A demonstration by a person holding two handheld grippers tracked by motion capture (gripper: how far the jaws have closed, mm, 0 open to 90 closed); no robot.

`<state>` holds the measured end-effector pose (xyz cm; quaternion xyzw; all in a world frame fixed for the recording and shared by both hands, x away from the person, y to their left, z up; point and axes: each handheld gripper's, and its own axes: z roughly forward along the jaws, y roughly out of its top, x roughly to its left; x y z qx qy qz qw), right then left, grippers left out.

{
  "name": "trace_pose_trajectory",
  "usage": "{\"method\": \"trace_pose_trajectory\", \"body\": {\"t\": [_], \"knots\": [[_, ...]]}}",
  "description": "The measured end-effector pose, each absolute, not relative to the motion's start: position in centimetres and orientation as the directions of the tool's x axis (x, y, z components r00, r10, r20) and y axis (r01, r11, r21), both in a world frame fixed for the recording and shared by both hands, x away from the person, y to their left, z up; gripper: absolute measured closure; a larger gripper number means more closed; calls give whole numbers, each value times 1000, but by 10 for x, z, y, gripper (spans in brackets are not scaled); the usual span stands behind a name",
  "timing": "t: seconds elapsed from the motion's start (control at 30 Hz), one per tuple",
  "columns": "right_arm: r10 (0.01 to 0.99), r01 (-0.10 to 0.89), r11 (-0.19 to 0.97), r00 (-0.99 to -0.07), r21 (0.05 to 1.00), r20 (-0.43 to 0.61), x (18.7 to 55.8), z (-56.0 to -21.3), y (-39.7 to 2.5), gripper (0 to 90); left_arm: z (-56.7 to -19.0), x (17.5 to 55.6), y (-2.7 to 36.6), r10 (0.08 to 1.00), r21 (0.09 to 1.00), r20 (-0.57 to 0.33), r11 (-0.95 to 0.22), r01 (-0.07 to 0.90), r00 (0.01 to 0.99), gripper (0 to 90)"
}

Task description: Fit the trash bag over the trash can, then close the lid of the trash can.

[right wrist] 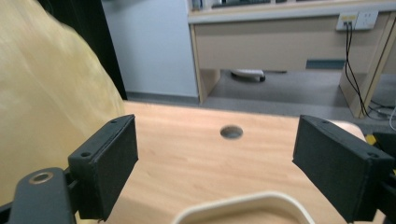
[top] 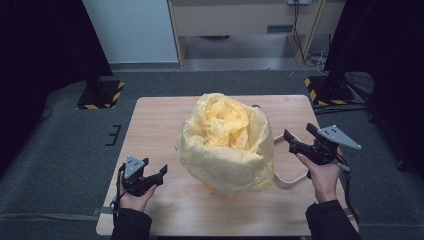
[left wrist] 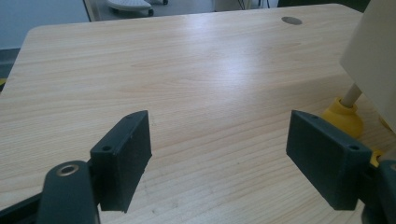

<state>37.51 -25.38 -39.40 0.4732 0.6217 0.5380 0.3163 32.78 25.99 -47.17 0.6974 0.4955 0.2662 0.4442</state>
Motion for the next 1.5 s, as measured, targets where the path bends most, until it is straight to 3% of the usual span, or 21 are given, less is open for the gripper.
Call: {"method": "trace_pose_trajectory", "body": {"t": [0.37, 0.7, 1.0, 1.3, 1.5], "knots": [[951, 325, -17, -286, 945, 115, 372, -443, -282, 123, -473, 329, 258, 926, 879, -69, -119, 461, 371, 218], [970, 377, -5, -225, 926, 97, 370, -465, -307, 123, -476, 332, 259, 927, 873, -63, -129, 470, 371, 217], [980, 411, -9, -176, 912, 88, 376, -478, -321, 125, -489, 342, 255, 922, 833, -7, -208, 512, 387, 212], [989, 481, -26, -117, 876, 93, 387, -498, -340, 179, -501, 349, 251, 916, 783, 17, -261, 564, 400, 181], [991, 557, -9, -105, 830, 81, 389, -514, -351, 304, -502, 351, 250, 915, 782, 18, -264, 564, 403, 179]]}}
